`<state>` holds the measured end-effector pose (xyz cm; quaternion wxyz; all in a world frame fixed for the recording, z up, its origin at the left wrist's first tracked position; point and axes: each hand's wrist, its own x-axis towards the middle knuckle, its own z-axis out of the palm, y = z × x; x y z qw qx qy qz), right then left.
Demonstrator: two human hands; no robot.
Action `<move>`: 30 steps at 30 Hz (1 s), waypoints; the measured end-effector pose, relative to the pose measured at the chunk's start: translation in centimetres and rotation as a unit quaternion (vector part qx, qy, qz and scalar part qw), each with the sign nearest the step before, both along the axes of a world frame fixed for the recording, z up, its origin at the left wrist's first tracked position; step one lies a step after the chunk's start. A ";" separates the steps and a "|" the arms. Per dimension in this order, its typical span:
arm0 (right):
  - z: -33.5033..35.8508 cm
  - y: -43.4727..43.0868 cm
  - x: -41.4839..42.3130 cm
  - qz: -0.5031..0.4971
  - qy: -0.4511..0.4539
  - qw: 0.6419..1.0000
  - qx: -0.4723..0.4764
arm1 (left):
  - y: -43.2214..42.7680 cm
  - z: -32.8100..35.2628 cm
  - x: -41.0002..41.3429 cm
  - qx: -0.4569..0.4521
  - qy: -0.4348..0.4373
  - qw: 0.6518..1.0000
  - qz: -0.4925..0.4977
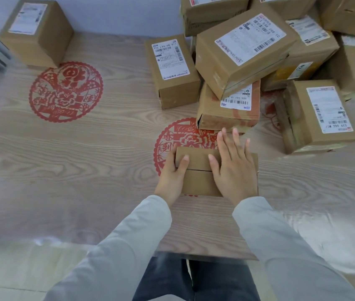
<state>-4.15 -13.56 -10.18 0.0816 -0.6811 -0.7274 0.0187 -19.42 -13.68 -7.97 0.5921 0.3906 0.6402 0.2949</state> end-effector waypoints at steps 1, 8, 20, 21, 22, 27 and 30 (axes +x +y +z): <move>0.0 0.0 0.0 -0.001 0.000 1.000 0.001 | 0.0 -0.1 0.0 0.003 0.002 1.000 -0.003; 0.2 0.0 -0.1 -0.004 0.003 1.000 0.011 | 0.0 -0.1 0.1 0.005 -0.001 1.000 -0.007; 0.9 0.0 -1.1 0.008 -0.018 1.000 -0.024 | 0.4 0.1 0.0 -0.005 0.000 1.000 0.005; 0.6 -0.1 -1.2 0.011 -0.021 0.999 -0.024 | 0.4 0.0 0.0 -0.004 -0.001 1.000 0.006; 0.3 -0.1 -1.2 0.013 -0.020 0.999 -0.023 | 0.4 -0.1 0.1 -0.003 -0.001 1.000 0.006; 0.3 0.0 -1.1 0.016 -0.012 1.000 -0.025 | 0.3 -0.1 0.2 0.007 0.005 1.000 0.007; 0.5 0.2 -0.9 0.017 -0.007 0.999 -0.037 | 0.3 -0.1 0.1 0.004 0.004 1.000 0.006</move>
